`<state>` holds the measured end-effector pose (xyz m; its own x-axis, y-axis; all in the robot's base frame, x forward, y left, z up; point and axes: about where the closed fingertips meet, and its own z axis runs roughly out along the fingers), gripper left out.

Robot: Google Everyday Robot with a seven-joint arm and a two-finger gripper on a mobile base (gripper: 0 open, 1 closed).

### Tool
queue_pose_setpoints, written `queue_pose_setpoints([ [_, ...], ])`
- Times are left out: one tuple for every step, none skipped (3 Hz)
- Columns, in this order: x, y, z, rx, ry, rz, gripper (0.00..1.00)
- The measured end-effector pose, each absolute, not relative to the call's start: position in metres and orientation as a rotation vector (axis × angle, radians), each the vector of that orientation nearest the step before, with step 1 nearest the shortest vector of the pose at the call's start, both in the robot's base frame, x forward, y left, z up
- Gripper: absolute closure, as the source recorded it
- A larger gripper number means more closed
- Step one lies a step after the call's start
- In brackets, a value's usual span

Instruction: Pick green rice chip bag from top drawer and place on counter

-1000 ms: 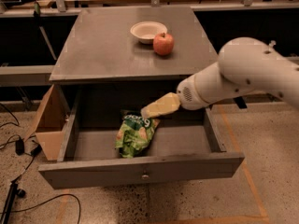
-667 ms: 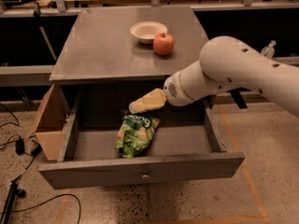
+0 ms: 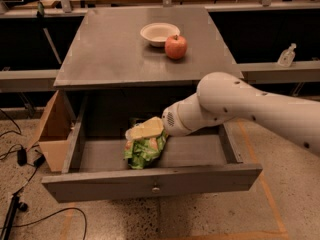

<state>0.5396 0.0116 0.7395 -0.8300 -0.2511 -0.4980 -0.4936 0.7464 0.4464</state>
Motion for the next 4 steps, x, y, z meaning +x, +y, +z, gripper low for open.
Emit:
queue_pose_setpoints([
  [0.540,0.029,0.694,-0.510,2.576,0.814,0.00],
  [0.552,0.047,0.670,-0.493,2.566,0.796,0.00],
  [0.562,0.069,0.651,-0.489,2.555,0.820,0.18],
  [0.558,0.093,0.635,-0.531,2.560,0.848,0.41],
])
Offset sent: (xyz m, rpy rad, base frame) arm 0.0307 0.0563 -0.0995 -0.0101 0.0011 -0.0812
